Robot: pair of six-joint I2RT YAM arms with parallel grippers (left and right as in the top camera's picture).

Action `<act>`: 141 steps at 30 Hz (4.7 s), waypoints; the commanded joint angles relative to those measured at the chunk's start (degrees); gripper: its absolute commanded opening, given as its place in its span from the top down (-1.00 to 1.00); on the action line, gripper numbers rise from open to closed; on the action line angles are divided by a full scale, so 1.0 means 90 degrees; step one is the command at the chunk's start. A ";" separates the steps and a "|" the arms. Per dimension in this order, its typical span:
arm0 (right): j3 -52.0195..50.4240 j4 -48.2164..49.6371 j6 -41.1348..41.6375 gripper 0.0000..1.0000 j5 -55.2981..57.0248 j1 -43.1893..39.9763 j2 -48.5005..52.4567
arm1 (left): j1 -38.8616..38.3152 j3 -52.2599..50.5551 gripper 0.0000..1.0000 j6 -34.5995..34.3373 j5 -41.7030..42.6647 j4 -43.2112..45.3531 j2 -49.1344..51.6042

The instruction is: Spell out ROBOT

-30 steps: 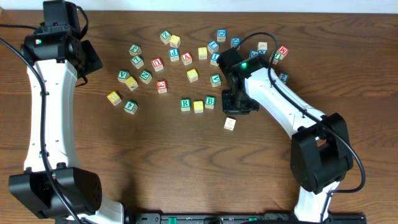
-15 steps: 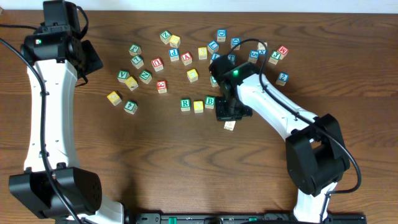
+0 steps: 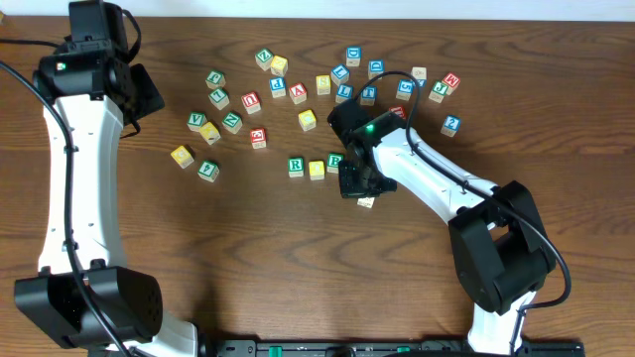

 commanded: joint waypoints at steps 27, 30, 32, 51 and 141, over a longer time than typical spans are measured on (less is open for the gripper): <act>-0.0306 0.0549 0.0141 0.98 0.0160 0.0381 0.0165 | 0.0010 0.0019 -0.14 -0.0010 0.0058 -0.0019 0.0087; -0.0306 0.0573 0.0141 0.98 0.0158 0.0381 0.0165 | 0.0010 0.0019 -0.14 -0.0010 0.0058 -0.0017 0.0087; -0.0306 0.0578 0.0141 0.98 0.0158 0.0381 0.0165 | 0.0010 0.0019 -0.14 -0.0010 0.0058 -0.0019 0.0087; -0.0284 0.0449 0.0143 0.98 -0.0056 0.0401 -0.0325 | 0.0010 0.0019 -0.14 -0.0010 0.0058 -0.0017 0.0087; -0.1362 0.1812 -0.0267 0.98 -0.0107 -0.0061 -0.0471 | 0.0010 0.0019 -0.14 -0.0010 0.0058 -0.0015 0.0087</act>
